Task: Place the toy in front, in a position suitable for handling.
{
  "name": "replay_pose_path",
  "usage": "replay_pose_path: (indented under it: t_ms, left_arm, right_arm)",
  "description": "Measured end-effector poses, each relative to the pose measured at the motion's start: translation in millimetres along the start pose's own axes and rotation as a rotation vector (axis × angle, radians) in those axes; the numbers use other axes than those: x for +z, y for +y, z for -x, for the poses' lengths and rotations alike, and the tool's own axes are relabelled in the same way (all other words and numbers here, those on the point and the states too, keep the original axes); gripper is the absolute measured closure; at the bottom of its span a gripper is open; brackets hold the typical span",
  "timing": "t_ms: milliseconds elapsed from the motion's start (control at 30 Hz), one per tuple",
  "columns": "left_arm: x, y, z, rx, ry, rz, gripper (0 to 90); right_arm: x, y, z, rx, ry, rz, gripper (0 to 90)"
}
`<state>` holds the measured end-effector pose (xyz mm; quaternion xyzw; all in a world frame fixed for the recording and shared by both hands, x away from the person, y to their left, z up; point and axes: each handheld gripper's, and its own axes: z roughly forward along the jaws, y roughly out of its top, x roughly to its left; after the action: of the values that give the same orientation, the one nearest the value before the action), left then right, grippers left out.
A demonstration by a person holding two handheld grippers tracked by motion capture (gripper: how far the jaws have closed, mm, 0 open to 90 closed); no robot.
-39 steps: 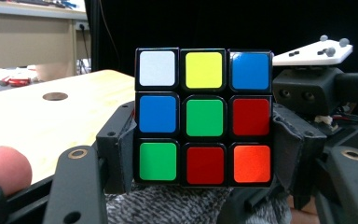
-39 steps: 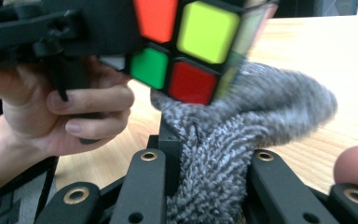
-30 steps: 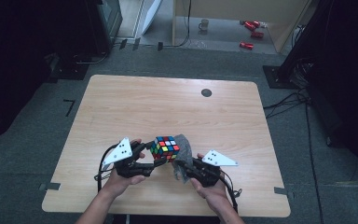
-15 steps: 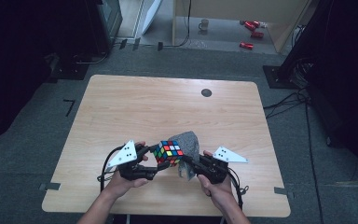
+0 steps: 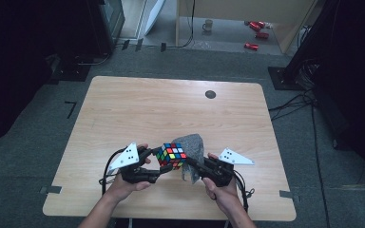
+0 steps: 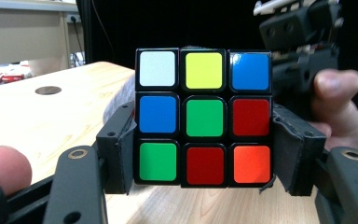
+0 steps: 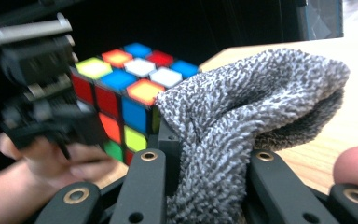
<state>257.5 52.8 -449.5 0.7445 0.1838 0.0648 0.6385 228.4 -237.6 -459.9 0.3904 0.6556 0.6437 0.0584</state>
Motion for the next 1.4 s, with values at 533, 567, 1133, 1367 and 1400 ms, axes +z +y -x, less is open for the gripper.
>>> replay_pose_path:
  t_ms: [533,567,1133,1367,1400]
  left_arm:
    - [-2.4,-2.2,-8.3,-0.022,0.039,-0.013,35.6]
    - [-2.6,-2.1,-8.5,-0.022,0.039,-0.014,35.6]
    - [22.9,3.3,-10.5,-0.014,-0.012,-0.016,35.6]
    - [30.9,3.9,-10.4,-0.021,-0.021,-0.025,35.6]
    - [31.3,4.1,-10.8,-0.029,-0.02,-0.025,35.5]
  right_arm:
    - [9.4,-11.5,25.7,-0.063,-0.241,-0.142,44.8]
    - [9.9,-12.0,27.0,-0.068,-0.253,-0.158,41.1]
    - [-15.7,-22.2,53.1,-0.085,-0.467,-0.322,20.7]
    - [-34.7,-15.5,54.5,-0.098,-0.511,-0.257,15.3]
    - [-36.7,-13.9,52.9,-0.112,-0.501,-0.243,14.9]
